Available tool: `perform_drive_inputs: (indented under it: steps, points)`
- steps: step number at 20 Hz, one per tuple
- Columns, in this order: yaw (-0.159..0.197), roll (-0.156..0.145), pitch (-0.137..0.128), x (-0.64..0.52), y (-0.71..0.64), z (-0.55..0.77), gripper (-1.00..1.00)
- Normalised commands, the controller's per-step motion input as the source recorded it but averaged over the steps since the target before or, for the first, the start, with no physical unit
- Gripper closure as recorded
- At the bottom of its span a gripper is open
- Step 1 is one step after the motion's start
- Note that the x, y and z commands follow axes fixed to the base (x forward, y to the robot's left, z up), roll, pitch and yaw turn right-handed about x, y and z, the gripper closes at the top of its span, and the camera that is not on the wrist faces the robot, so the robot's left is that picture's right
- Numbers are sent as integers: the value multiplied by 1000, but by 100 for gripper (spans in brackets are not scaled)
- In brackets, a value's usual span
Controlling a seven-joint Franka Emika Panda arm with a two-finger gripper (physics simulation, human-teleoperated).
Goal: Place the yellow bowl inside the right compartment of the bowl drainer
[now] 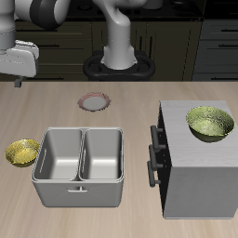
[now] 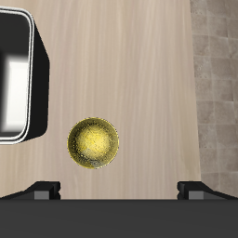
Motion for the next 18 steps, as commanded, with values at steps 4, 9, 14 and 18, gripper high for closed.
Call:
perform_drive_inputs:
  steps: [4,9,14,18]
  points:
    - [-11,1,20,115,-42,-330,-100]
    - [-21,-8,35,48,-72,-341,-100]
    - [-10,-2,28,-7,-49,-347,-100]
    - [1,4,-5,-26,-8,-212,-100]
